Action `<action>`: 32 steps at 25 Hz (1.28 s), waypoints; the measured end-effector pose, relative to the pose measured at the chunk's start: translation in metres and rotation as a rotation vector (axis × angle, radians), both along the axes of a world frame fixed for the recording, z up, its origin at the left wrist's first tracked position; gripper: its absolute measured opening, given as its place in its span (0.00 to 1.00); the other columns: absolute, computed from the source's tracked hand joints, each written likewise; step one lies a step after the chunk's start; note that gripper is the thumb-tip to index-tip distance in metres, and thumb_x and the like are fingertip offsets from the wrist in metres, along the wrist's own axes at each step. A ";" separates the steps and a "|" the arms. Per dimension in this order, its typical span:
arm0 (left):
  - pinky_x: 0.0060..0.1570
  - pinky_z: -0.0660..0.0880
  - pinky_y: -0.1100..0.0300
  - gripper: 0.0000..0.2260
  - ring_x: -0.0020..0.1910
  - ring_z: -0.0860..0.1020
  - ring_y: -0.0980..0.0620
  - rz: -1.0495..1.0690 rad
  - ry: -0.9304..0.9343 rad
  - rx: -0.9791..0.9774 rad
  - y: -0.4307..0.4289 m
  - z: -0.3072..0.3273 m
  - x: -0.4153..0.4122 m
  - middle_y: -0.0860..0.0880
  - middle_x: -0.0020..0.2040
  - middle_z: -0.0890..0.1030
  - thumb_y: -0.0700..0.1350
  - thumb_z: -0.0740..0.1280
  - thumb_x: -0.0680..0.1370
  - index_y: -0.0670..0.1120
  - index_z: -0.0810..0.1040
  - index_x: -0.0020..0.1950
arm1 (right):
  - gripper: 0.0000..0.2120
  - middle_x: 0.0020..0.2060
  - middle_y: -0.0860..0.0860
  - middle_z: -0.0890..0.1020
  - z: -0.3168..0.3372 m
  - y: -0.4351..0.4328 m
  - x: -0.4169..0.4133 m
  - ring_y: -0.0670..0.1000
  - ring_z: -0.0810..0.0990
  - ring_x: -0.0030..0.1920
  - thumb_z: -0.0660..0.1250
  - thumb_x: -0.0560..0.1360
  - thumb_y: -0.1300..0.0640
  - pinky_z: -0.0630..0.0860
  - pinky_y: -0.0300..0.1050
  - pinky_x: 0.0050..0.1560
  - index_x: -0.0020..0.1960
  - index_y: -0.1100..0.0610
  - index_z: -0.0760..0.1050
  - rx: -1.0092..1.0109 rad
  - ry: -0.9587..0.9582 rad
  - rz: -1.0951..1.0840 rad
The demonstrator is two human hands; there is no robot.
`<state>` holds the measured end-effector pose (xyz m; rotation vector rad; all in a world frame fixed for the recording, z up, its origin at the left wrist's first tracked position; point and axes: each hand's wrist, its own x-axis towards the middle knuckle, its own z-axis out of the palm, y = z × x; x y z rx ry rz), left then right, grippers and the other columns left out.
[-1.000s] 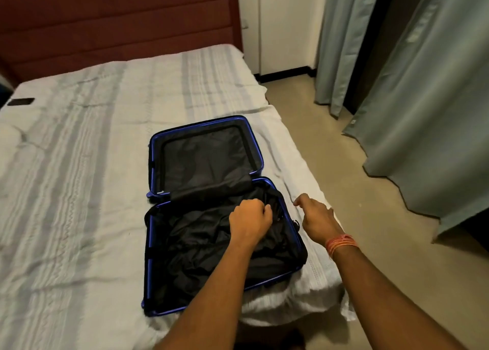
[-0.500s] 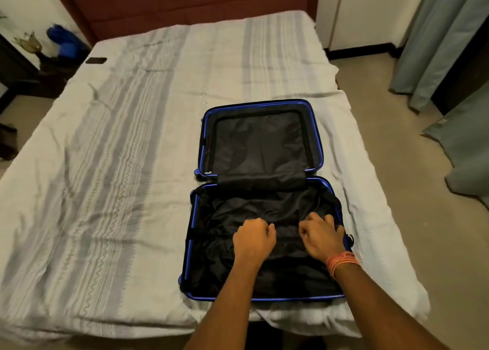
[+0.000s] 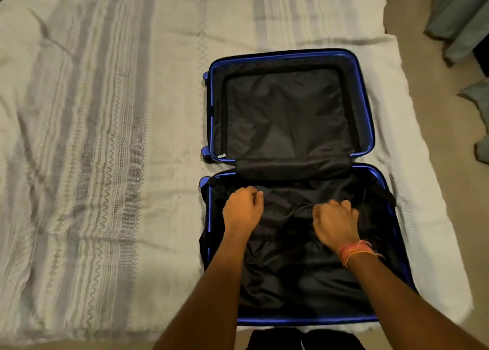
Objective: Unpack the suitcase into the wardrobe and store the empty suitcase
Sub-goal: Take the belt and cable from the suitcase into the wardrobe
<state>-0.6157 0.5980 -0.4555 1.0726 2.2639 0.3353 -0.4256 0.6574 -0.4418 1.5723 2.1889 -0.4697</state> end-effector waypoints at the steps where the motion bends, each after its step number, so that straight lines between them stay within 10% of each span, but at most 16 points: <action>1: 0.48 0.75 0.52 0.14 0.52 0.78 0.46 0.041 0.008 0.008 0.006 -0.012 -0.016 0.47 0.51 0.79 0.53 0.59 0.80 0.46 0.78 0.57 | 0.10 0.53 0.53 0.75 -0.007 -0.001 -0.010 0.59 0.70 0.56 0.59 0.77 0.53 0.67 0.51 0.57 0.53 0.49 0.78 -0.014 0.016 0.003; 14: 0.56 0.69 0.56 0.18 0.60 0.75 0.43 0.346 0.069 0.189 0.112 -0.097 -0.178 0.41 0.61 0.76 0.47 0.57 0.82 0.41 0.69 0.70 | 0.19 0.48 0.56 0.76 -0.095 0.083 -0.229 0.58 0.77 0.50 0.61 0.72 0.70 0.71 0.42 0.53 0.60 0.57 0.78 -0.195 0.707 0.157; 20: 0.53 0.72 0.55 0.20 0.56 0.77 0.43 0.147 0.059 0.311 0.180 -0.129 -0.221 0.42 0.59 0.79 0.44 0.58 0.82 0.43 0.64 0.74 | 0.06 0.45 0.58 0.83 -0.130 0.117 -0.266 0.61 0.80 0.48 0.61 0.76 0.58 0.73 0.51 0.44 0.47 0.56 0.77 -0.283 0.609 0.289; 23: 0.50 0.75 0.50 0.22 0.51 0.78 0.41 0.203 0.113 0.349 0.168 -0.144 -0.204 0.40 0.55 0.79 0.47 0.54 0.83 0.44 0.58 0.76 | 0.16 0.37 0.55 0.81 -0.135 0.124 -0.269 0.58 0.80 0.41 0.66 0.74 0.44 0.69 0.45 0.37 0.37 0.55 0.72 -0.416 0.522 0.222; 32: 0.38 0.76 0.48 0.25 0.37 0.77 0.43 0.197 0.164 0.179 0.173 -0.146 -0.204 0.43 0.41 0.79 0.50 0.52 0.83 0.45 0.51 0.78 | 0.14 0.59 0.62 0.73 -0.116 0.138 -0.289 0.64 0.74 0.59 0.64 0.75 0.61 0.72 0.50 0.56 0.60 0.61 0.70 -0.427 0.256 0.430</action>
